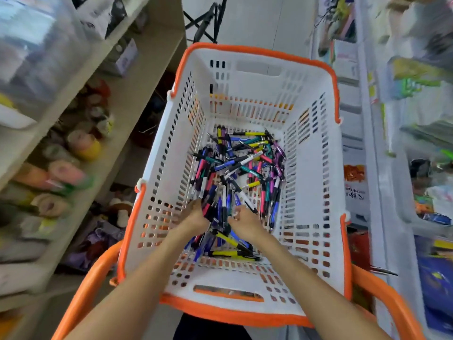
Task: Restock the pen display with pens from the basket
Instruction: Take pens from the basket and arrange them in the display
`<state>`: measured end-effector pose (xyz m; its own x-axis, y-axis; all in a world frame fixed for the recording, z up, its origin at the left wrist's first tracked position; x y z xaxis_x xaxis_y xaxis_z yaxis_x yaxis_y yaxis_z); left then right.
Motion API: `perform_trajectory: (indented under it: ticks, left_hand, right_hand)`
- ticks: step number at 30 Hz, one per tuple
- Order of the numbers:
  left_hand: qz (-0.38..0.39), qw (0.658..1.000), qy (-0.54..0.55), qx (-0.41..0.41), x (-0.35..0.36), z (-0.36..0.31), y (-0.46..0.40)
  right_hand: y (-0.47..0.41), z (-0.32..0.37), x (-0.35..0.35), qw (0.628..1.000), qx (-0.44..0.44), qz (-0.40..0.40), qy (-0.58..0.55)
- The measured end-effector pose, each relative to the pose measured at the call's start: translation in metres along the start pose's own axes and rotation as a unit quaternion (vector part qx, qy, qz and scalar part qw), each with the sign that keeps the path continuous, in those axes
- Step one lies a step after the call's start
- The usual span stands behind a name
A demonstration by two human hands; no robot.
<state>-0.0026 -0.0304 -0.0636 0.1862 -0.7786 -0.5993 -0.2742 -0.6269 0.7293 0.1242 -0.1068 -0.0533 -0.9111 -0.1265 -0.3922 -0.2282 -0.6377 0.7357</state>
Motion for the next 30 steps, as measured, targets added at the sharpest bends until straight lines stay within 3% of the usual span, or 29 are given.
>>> perform_trajectory:
  ticks: [7, 13, 20, 24, 30]
  left_hand:
    - [0.024, 0.997, -0.063, -0.024, 0.002, 0.009, -0.021]
    - [0.011, 0.995, -0.104, -0.002, 0.012, 0.003, -0.018]
    - [-0.046, 0.994, -0.095, 0.007, 0.012, 0.002, -0.024]
    - [-0.011, 0.990, -0.135, 0.034, 0.016, -0.003, -0.027]
    - [0.032, 0.976, -0.209, 0.046, 0.016, -0.016, -0.029]
  right_hand:
    - [-0.044, 0.002, 0.023, 0.994, -0.021, -0.088, 0.069]
    - [-0.050, -0.006, 0.010, 0.998, 0.032, 0.012, 0.061]
    - [-0.049, -0.008, -0.005, 0.997, 0.070, 0.033, 0.003]
    - [-0.046, -0.005, -0.008, 0.990, 0.107, 0.059, -0.065]
    - [-0.042, -0.007, -0.014, 0.983, 0.088, 0.017, 0.159]
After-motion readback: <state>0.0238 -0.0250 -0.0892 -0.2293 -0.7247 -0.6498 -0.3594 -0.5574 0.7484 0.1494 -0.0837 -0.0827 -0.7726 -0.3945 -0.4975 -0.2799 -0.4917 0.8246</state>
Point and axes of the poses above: each hand's wrist, its own y-axis away from the middle knuckle, its own x-axis out of the palm, z = x × y, the point moved 2 cm from there along -y, towards the middle knuckle, and after that the axes turned 3 degrees about -y, right-handed, at the moved point
